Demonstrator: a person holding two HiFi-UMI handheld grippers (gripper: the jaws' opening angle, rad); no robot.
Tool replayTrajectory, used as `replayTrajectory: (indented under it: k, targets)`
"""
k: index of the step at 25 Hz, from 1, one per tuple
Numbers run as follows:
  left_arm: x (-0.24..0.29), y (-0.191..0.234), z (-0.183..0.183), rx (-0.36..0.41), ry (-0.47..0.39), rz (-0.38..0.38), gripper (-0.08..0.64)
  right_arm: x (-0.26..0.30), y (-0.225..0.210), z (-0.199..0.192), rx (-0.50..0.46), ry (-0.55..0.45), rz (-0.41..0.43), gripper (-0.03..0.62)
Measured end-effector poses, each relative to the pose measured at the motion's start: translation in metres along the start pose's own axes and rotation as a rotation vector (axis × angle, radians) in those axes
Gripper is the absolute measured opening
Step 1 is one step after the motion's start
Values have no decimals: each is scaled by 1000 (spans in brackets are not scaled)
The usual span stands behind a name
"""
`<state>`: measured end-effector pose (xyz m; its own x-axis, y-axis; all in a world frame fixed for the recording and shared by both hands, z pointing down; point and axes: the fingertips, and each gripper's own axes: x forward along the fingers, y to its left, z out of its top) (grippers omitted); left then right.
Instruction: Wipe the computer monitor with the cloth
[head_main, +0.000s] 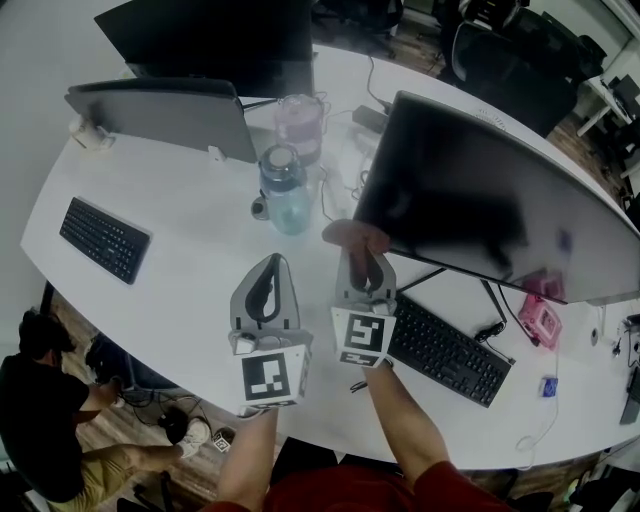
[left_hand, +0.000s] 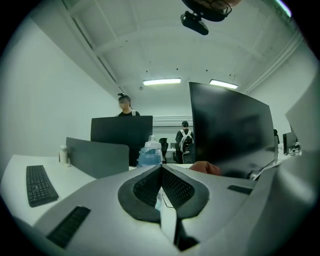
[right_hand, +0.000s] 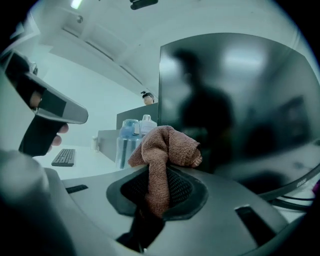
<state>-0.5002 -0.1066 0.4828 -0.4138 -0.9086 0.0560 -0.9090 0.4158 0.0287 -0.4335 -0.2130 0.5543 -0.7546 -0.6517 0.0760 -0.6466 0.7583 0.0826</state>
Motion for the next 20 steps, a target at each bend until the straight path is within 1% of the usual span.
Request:
replayTrajectory:
  k: [4,9,14,20]
  targets:
    - [1,-1,-5,-3,11,2,23,2,0,-23,21,52,5,78]
    - [2,-1,-15,21,44,2,23,4,0,-27,17,58,14,78]
    - [5,-13,-8,0,-2,-5,23,0,-3,-29,4,58,25,78]
    - [8,-27,-9,3,9,-26,23,-4,-16,-34,6,64,12,78]
